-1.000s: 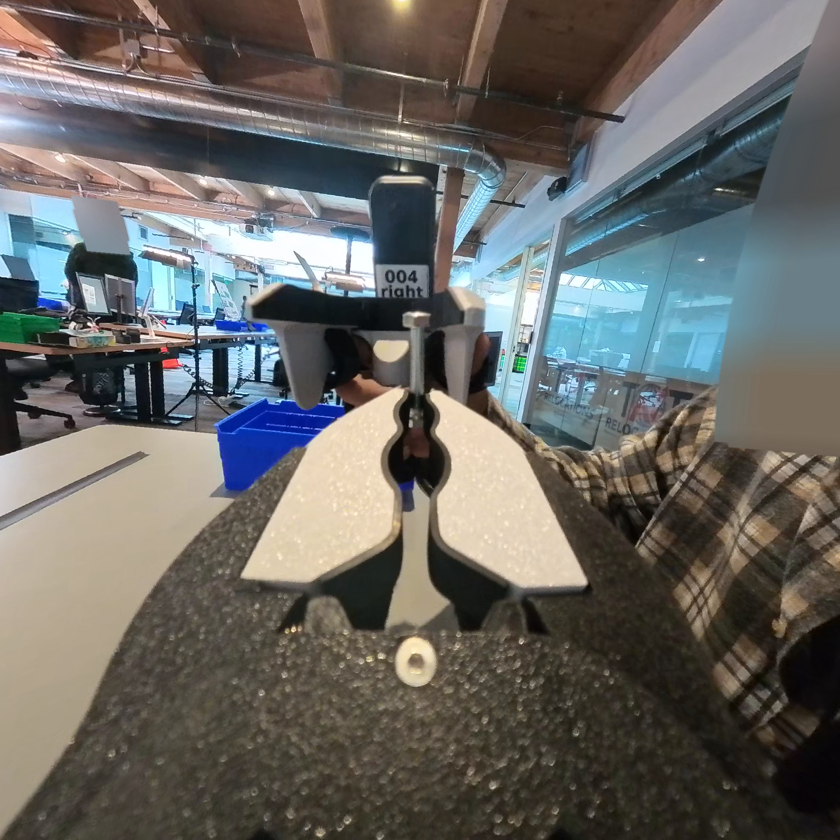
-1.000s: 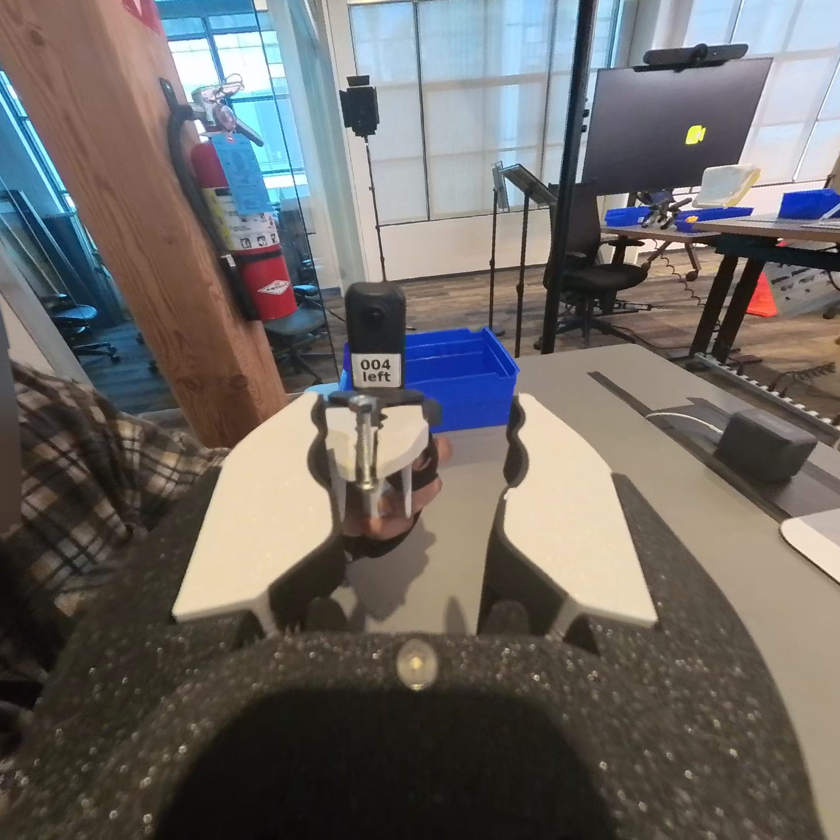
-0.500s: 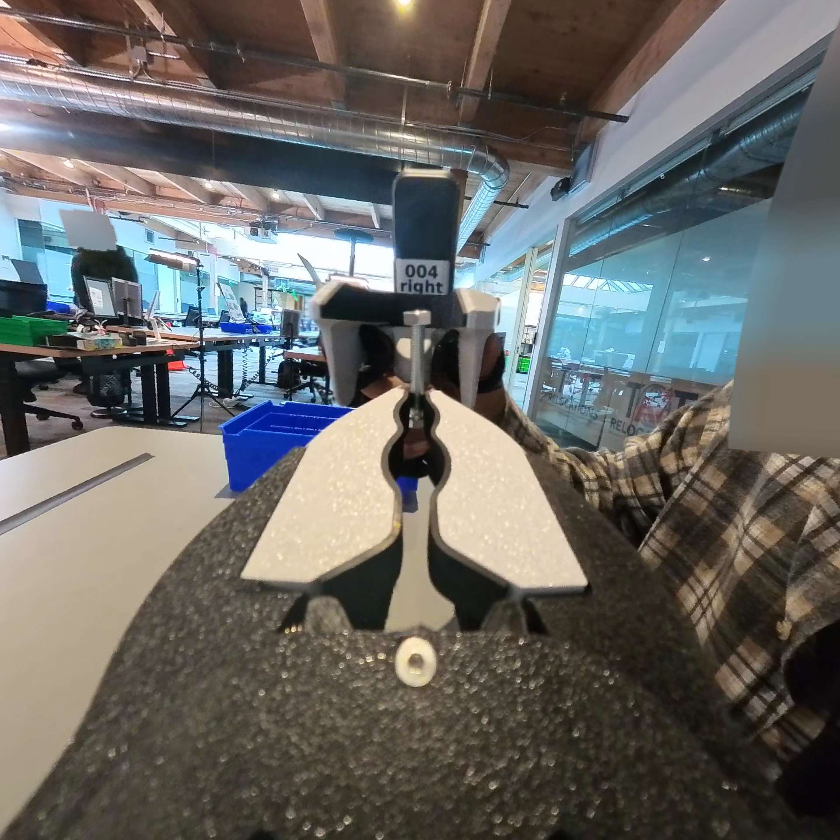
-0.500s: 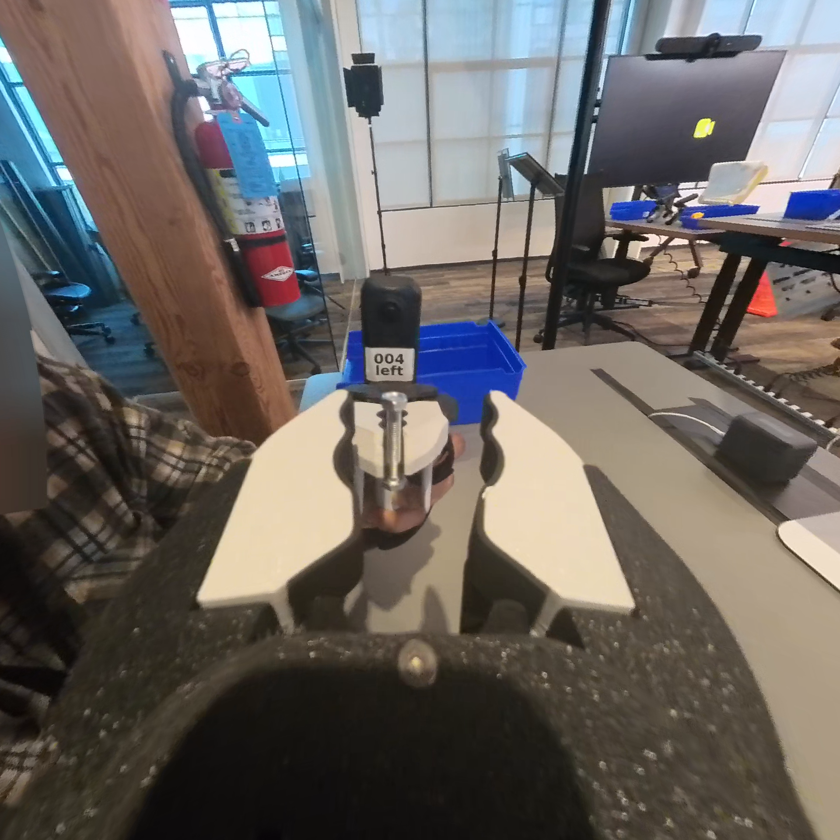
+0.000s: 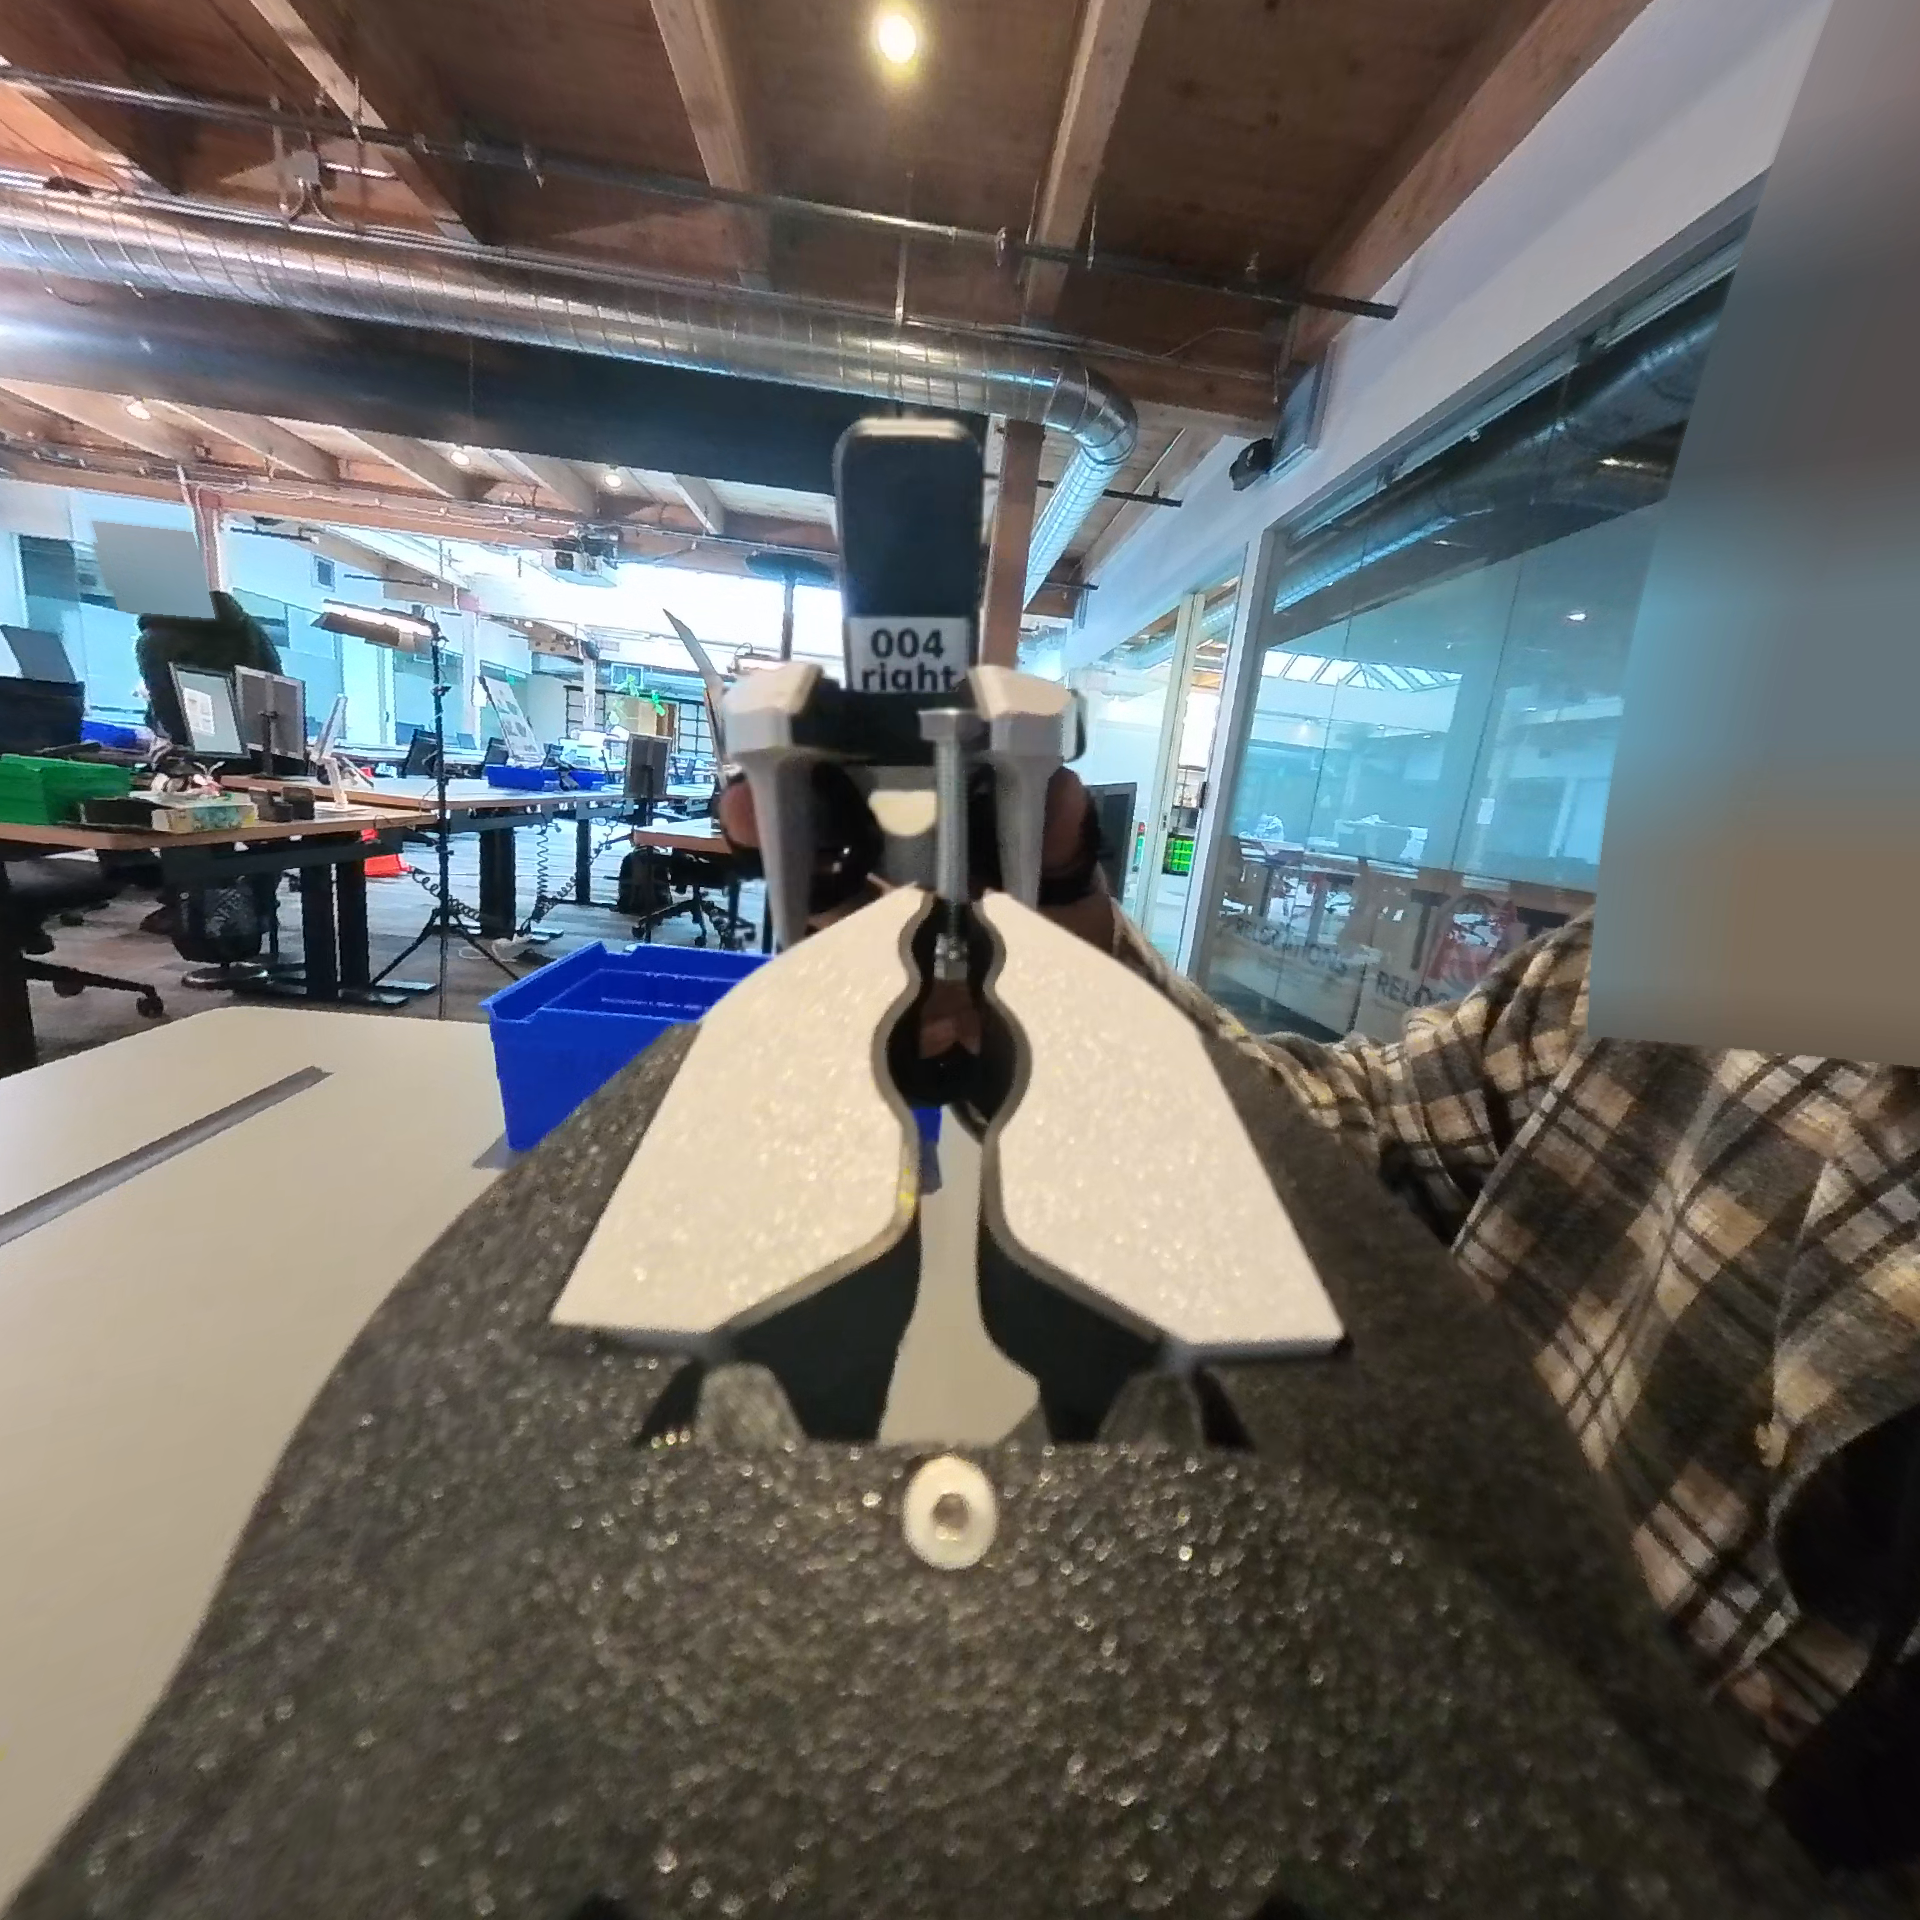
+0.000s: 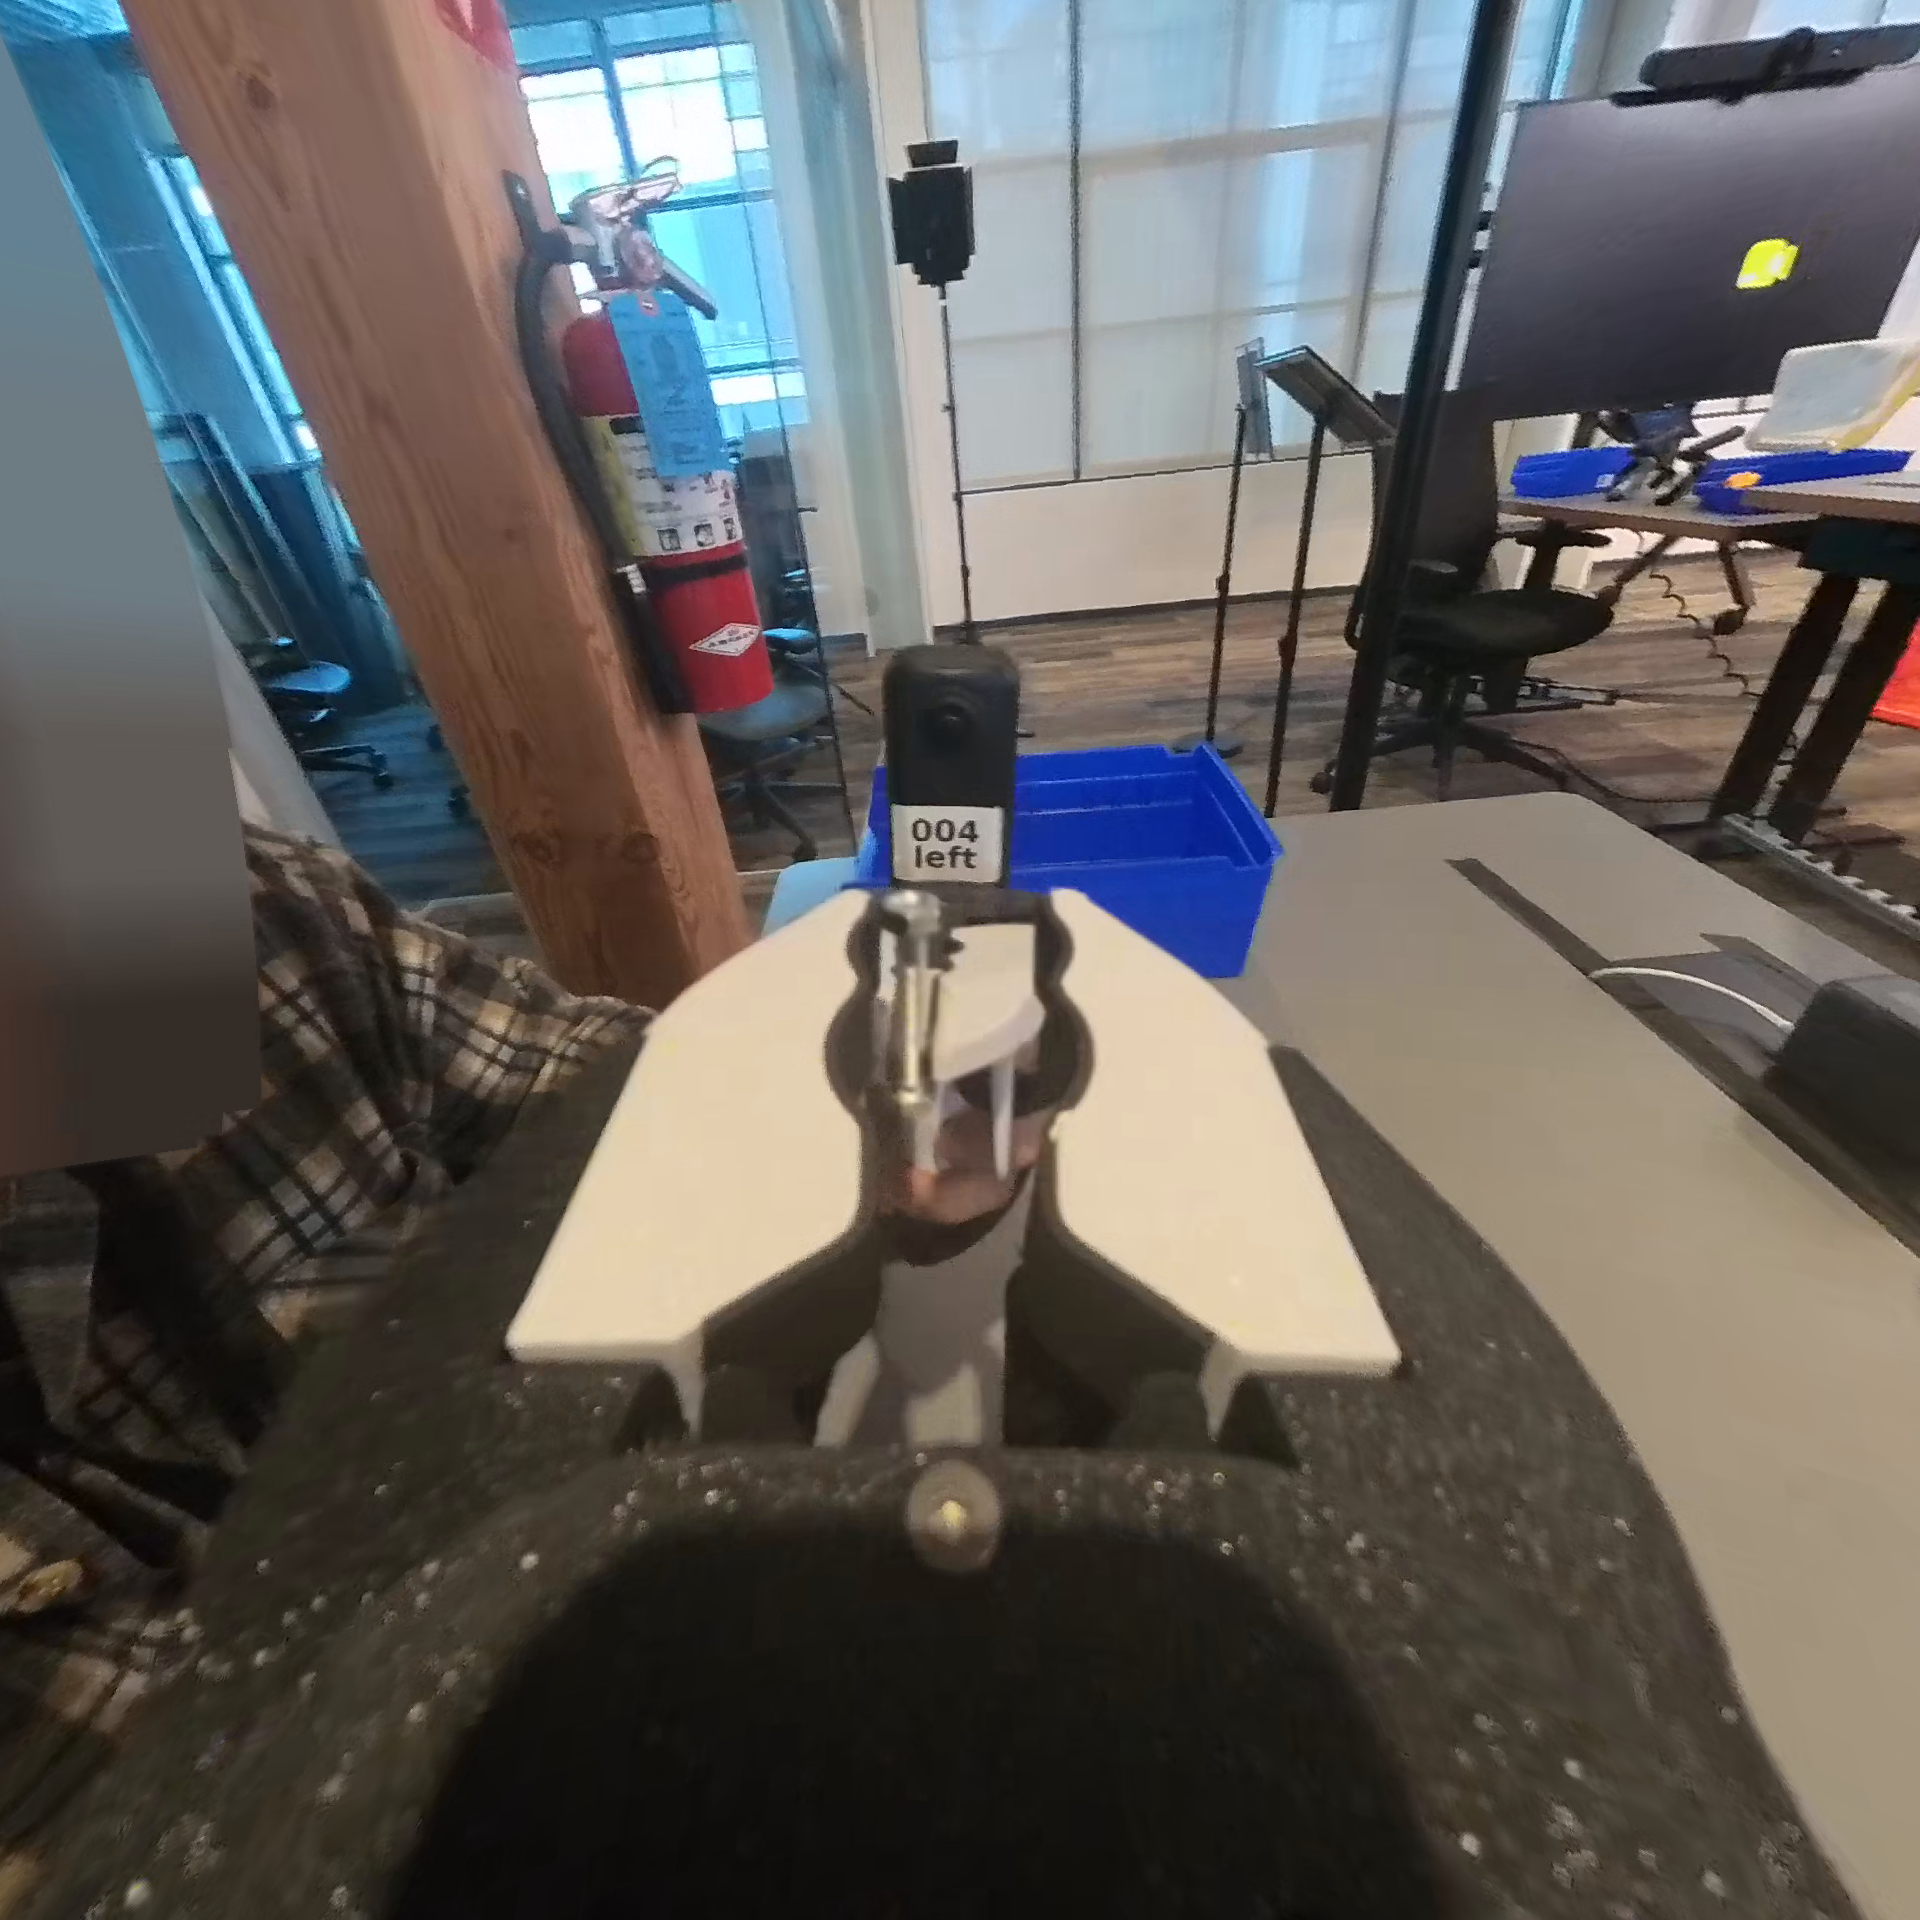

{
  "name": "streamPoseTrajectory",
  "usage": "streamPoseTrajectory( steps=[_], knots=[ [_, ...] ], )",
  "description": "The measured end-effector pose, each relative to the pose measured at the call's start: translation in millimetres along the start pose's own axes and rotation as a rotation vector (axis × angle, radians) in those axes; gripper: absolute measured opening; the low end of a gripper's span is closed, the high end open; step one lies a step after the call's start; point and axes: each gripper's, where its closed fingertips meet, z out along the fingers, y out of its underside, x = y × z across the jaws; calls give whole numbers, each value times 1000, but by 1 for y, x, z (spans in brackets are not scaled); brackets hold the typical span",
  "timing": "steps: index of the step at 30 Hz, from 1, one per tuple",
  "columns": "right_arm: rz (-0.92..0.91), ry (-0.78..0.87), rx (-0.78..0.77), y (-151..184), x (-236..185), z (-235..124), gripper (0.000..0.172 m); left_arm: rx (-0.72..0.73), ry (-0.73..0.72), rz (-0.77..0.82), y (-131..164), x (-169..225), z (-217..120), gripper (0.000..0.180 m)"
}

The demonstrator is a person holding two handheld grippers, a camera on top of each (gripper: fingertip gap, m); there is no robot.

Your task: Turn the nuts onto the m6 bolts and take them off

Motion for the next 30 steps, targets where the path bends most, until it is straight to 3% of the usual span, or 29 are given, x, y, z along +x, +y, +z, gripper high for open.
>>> streamPoseTrajectory(
  steps=[5,11,21,25,28,30],
  knots=[
    [17,81,16,1,15,-10,31,9,5,4,-2,1,-1,4],
    [10,1,43,-7,-2,-5,35,-7,-1,4,1,0,1,4],
    [8,31,15,-1,2,-3,40,0,-3,8,0,0,0,4],
    [-10,19,5,-1,-4,4,33,0,-5,8,0,0,0,4],
    [-14,-15,-2,-1,-8,5,12,0,-6,10,0,0,0,4],
    [-12,-24,-3,-2,-8,5,11,3,-5,8,0,0,0,4]
  ],
)
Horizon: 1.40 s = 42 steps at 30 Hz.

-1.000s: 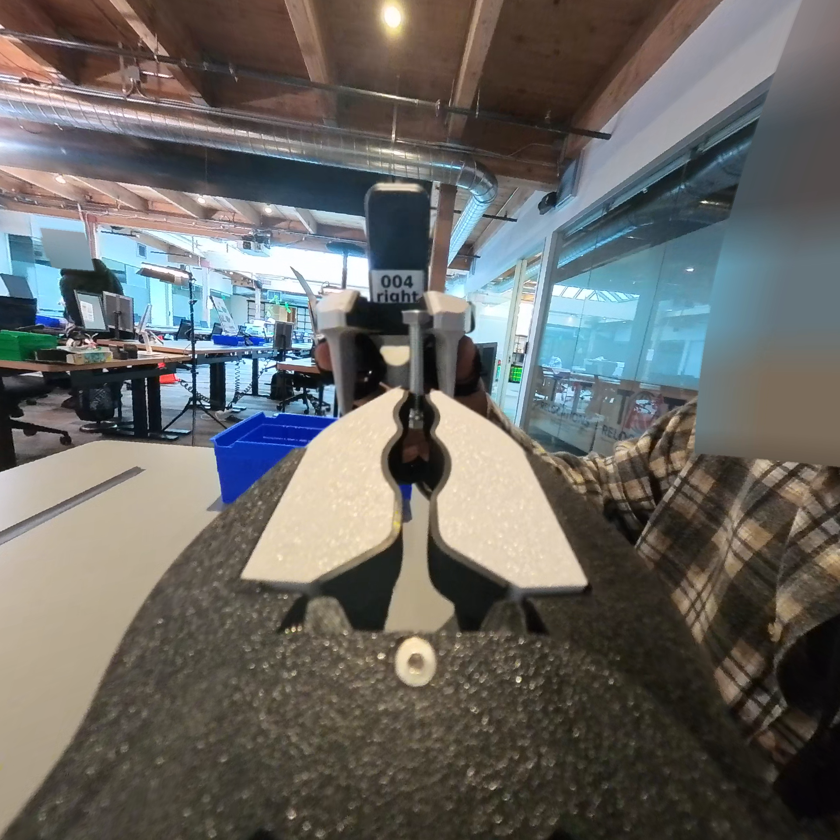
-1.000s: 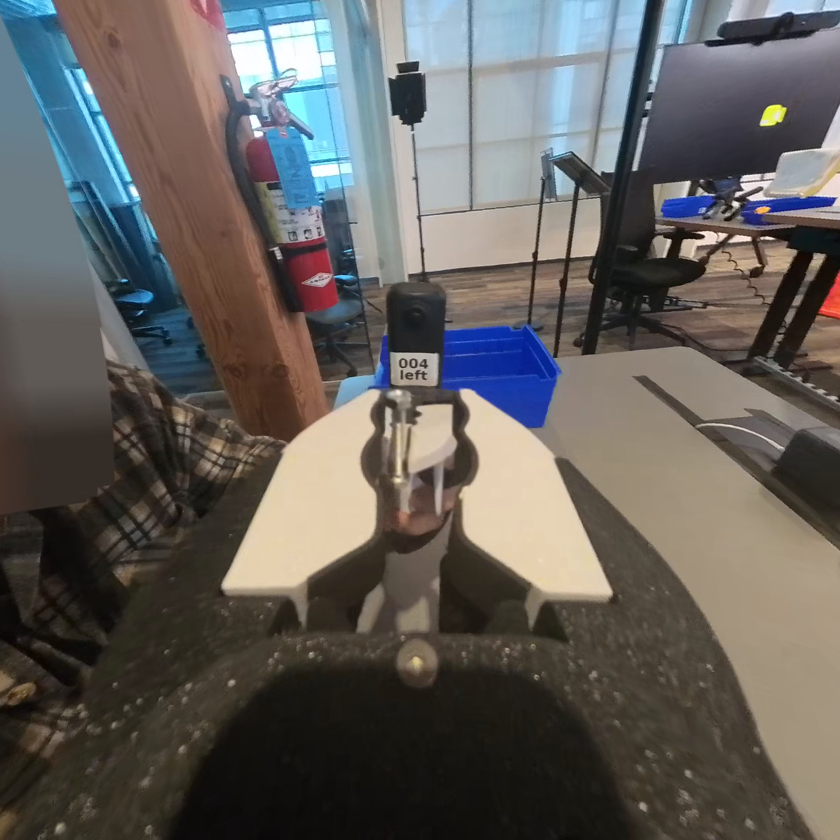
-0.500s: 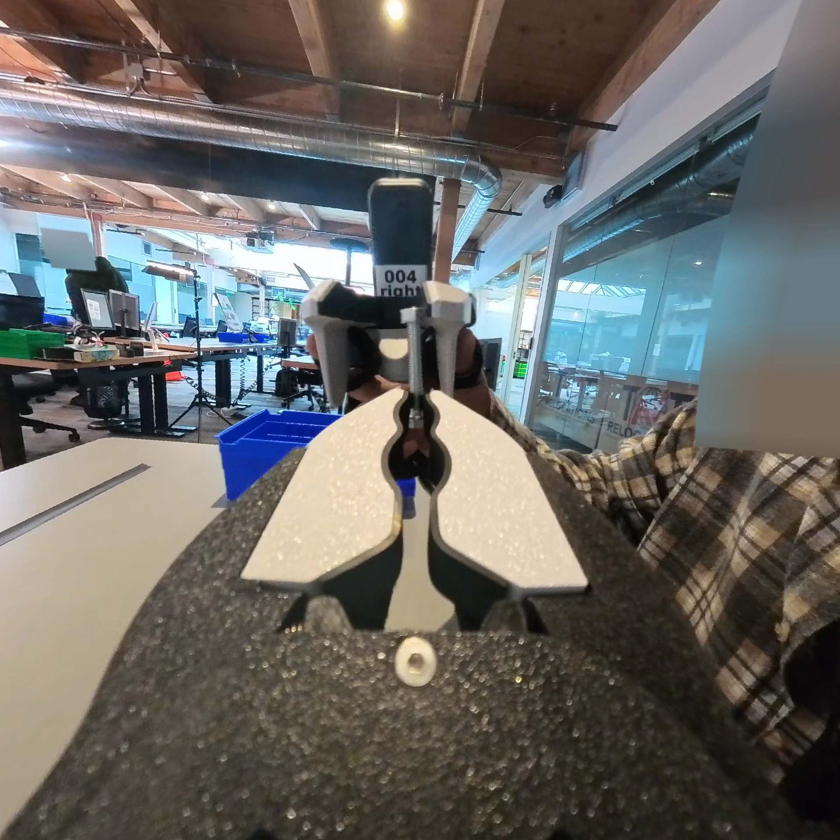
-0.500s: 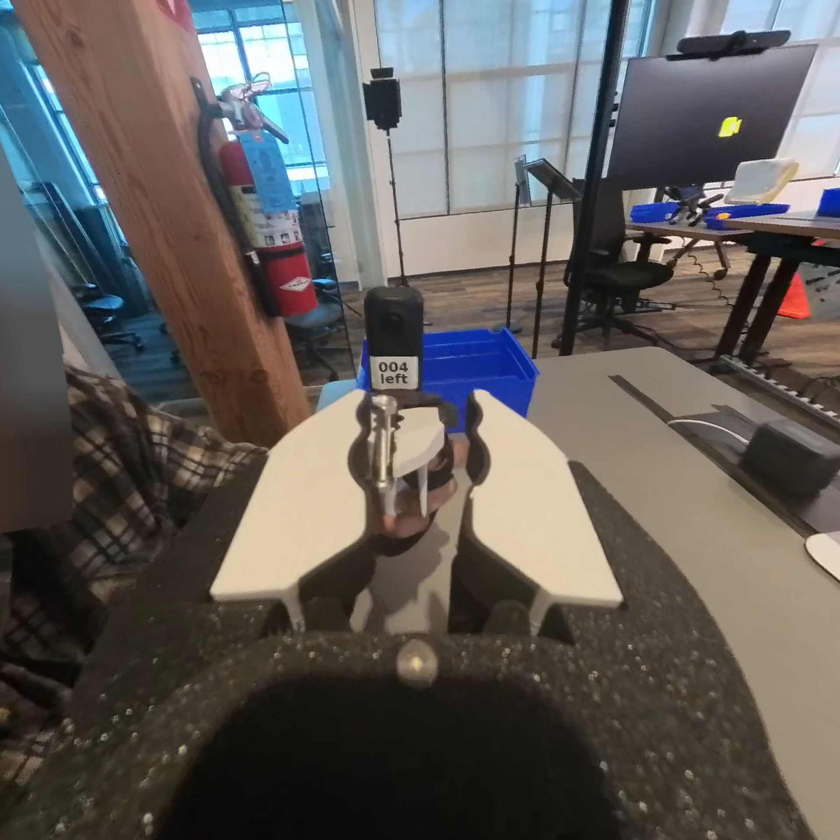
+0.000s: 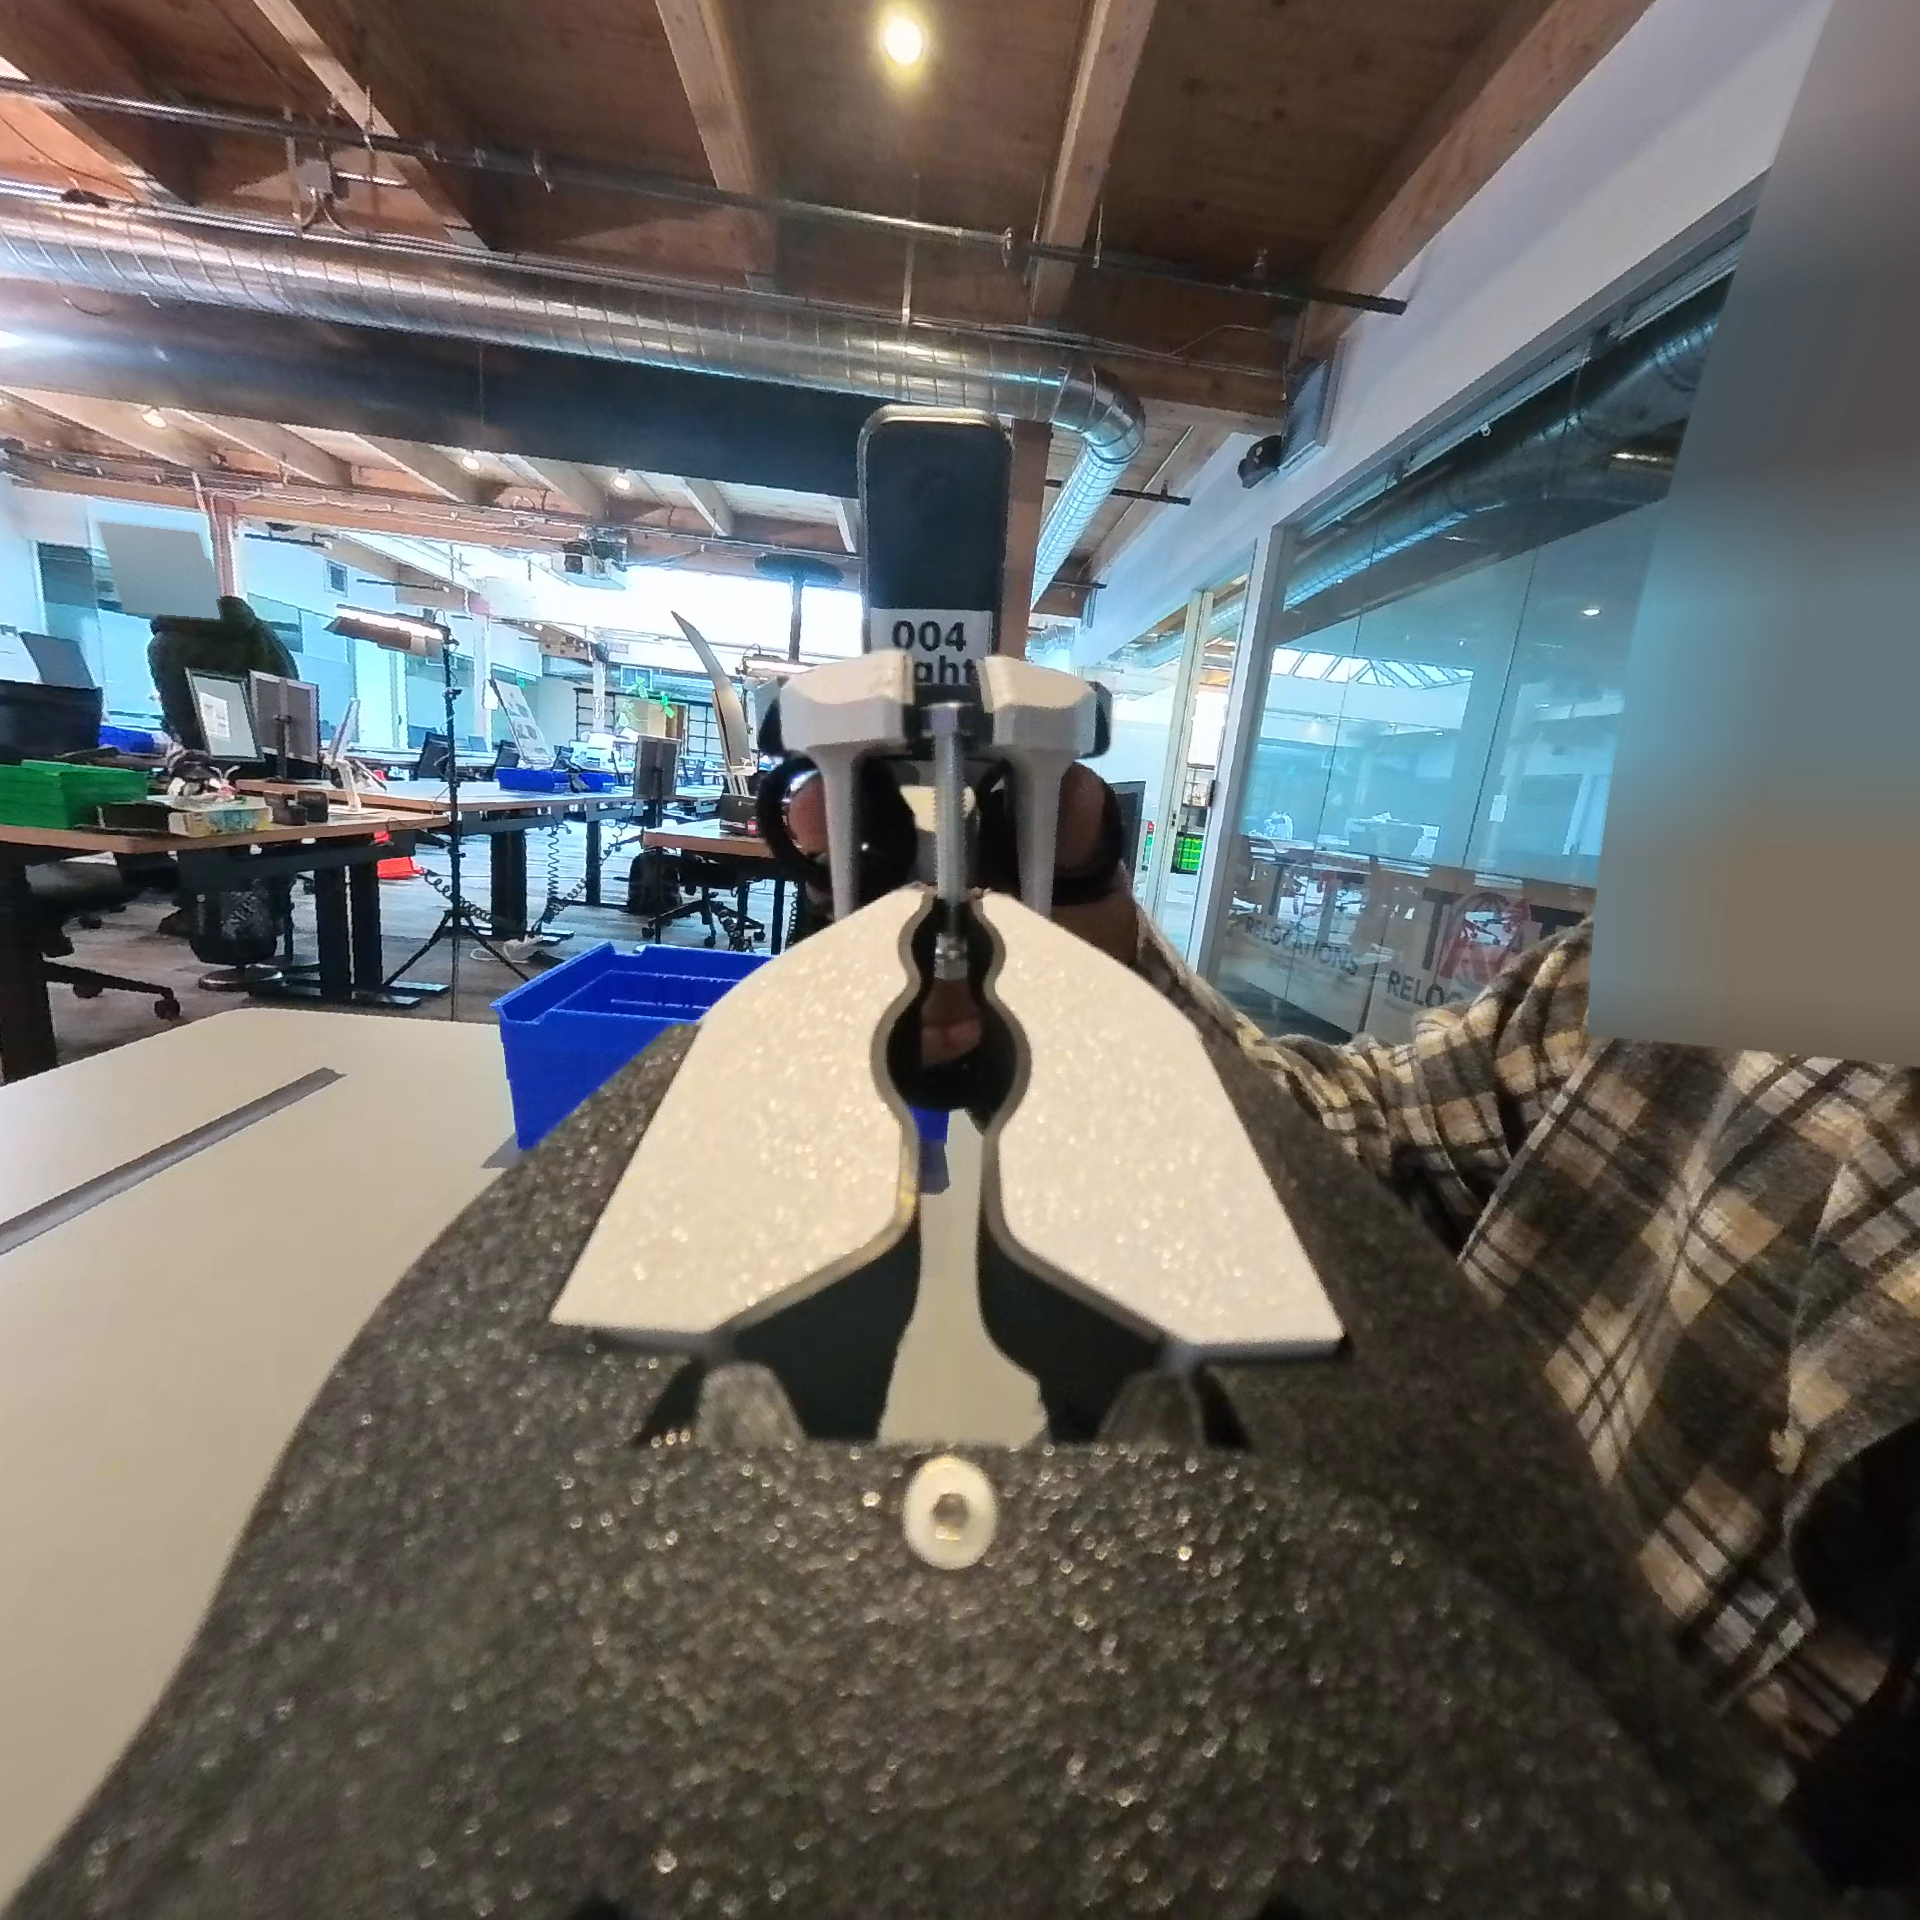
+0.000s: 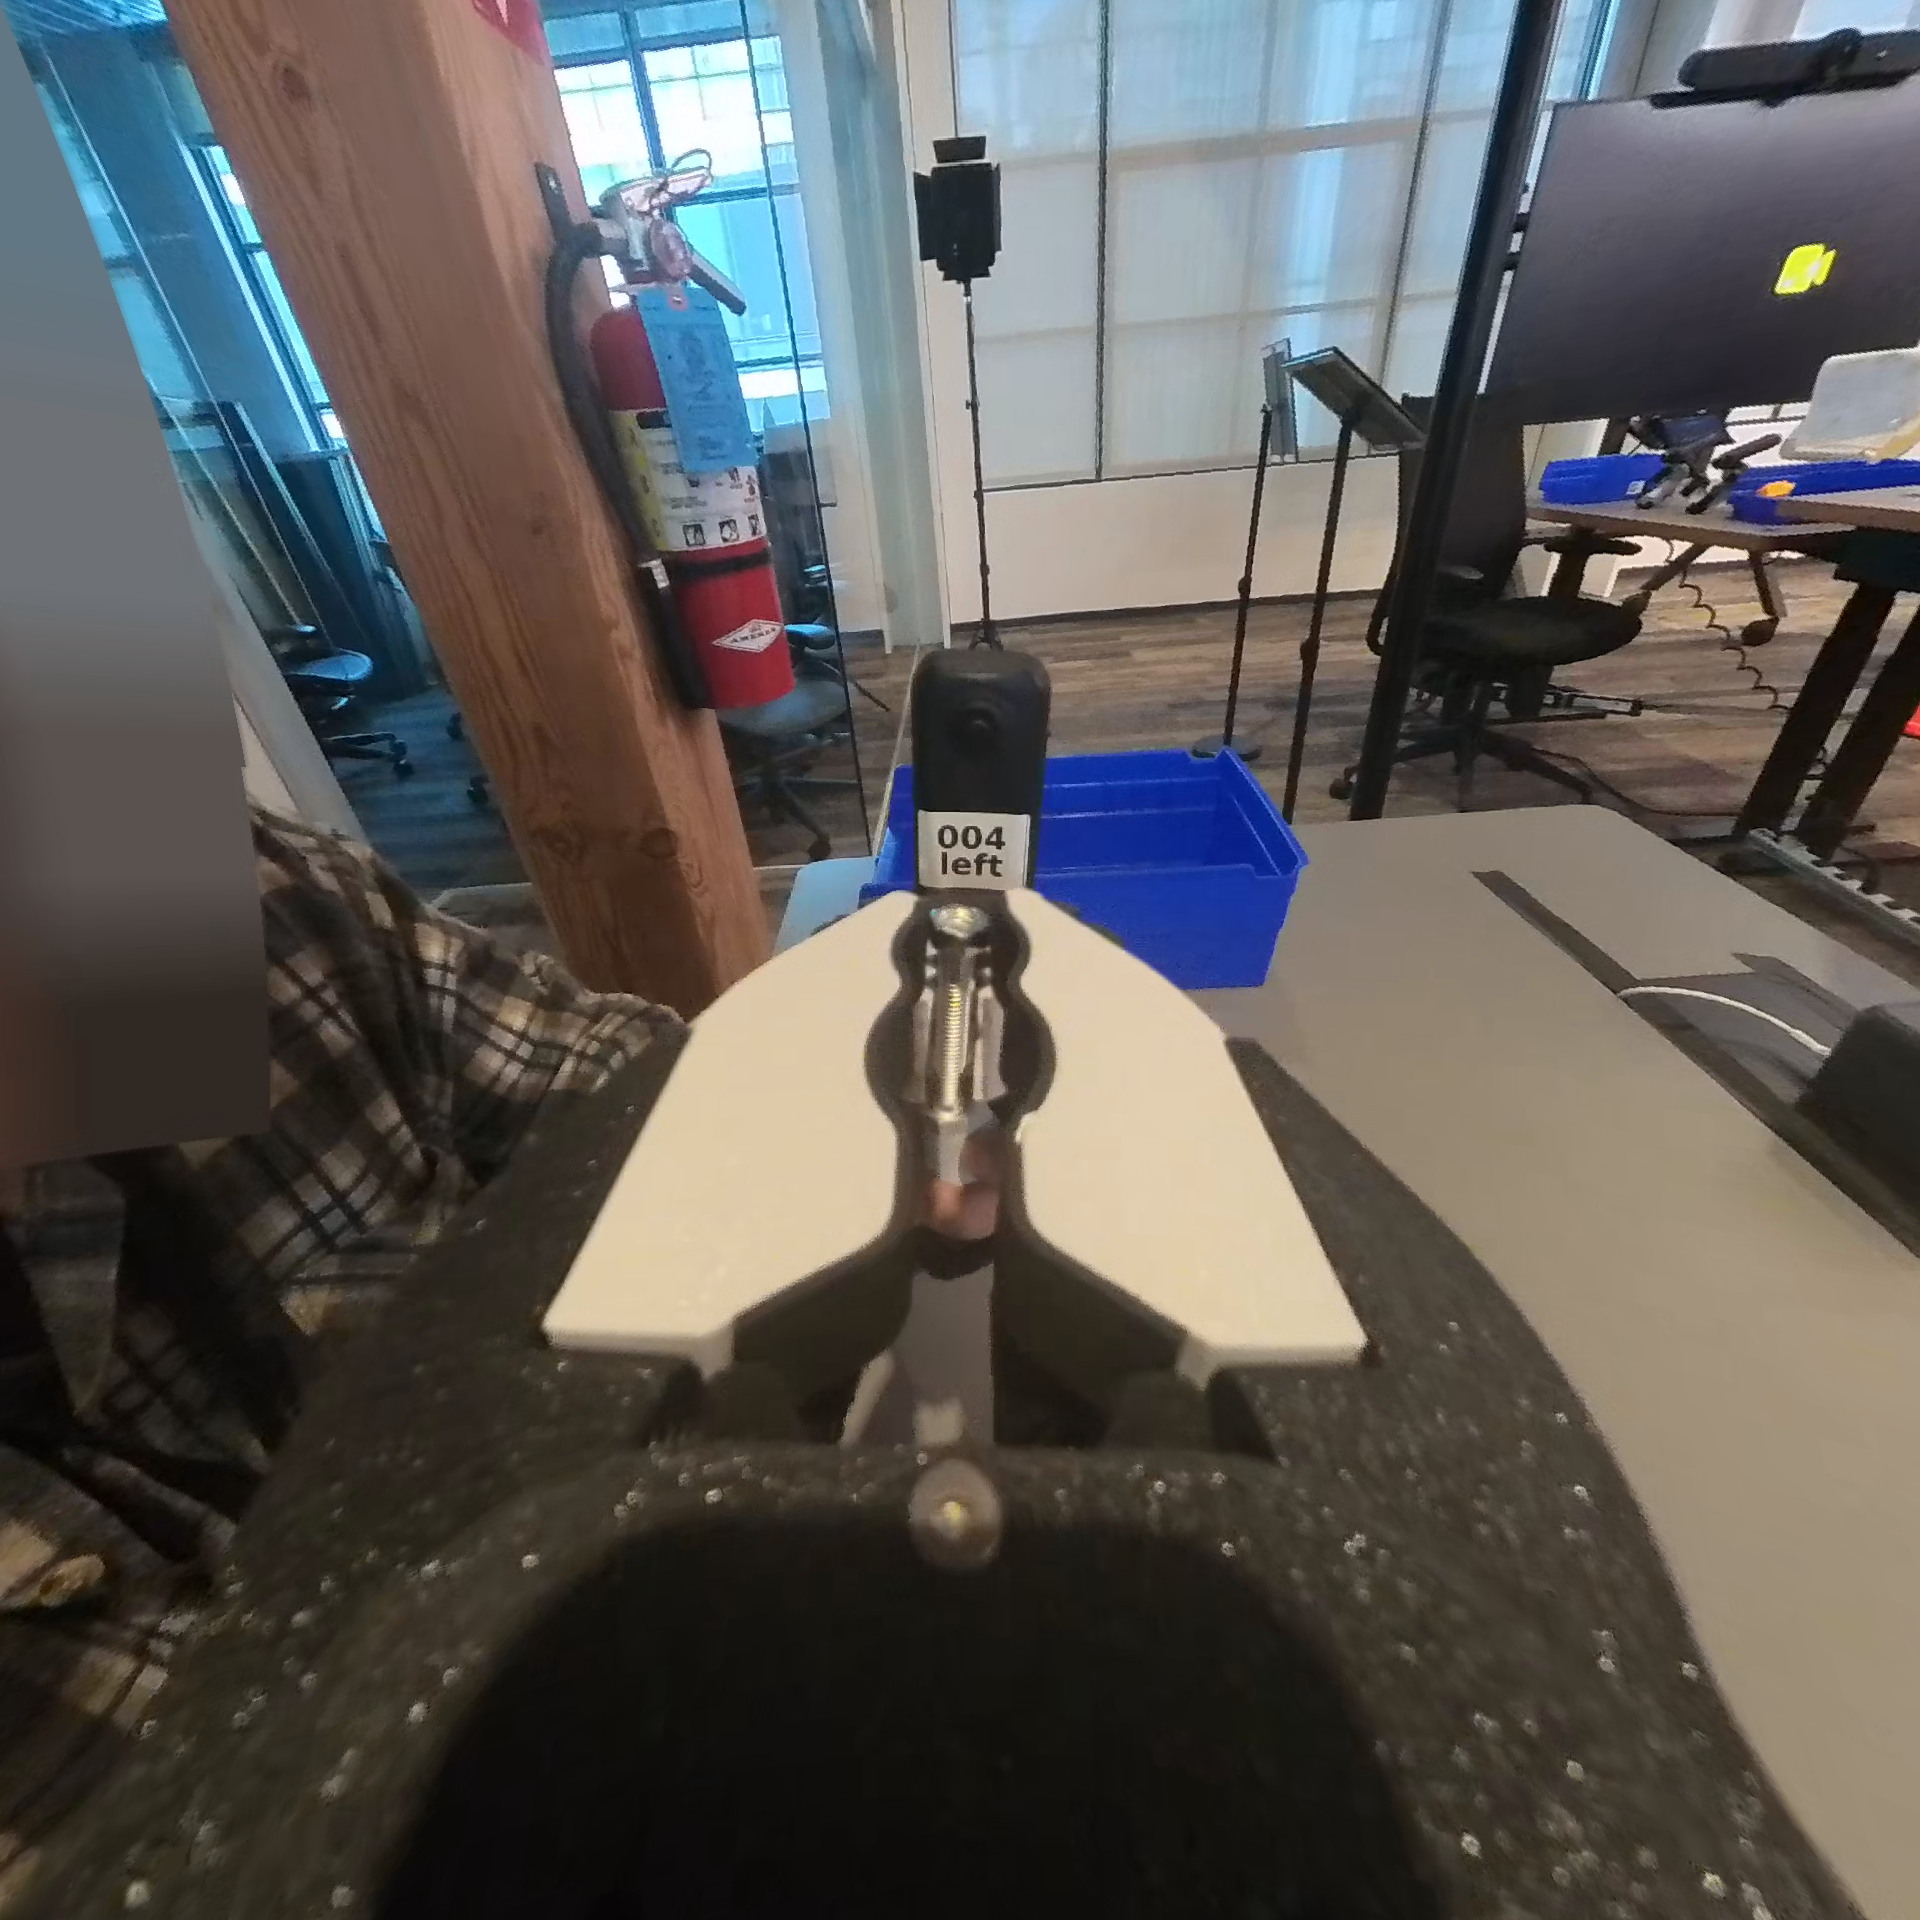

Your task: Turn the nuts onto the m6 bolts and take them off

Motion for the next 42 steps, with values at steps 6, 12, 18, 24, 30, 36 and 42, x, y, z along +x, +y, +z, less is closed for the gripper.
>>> streamPoseTrajectory(
  steps=[6,12,18,24,30,36,42],
  knots=[
    [14,-36,22,-2,0,-2,13,18,16,-10,-2,2,-1,4],
    [45,17,39,-2,11,-5,32,26,17,-11,-4,2,-2,4],
    [32,35,47,-5,10,-12,29,29,17,-1,-5,3,-2,4],
    [-1,22,5,-2,0,1,28,13,10,1,-1,1,-1,4],
    [3,-14,1,-3,-3,3,10,20,13,2,-3,2,-1,4],
    [51,5,32,-5,6,0,30,37,19,4,-7,4,-3,4],
    [54,44,38,-5,12,-7,31,43,20,11,-8,5,-4,4]
  ],
)
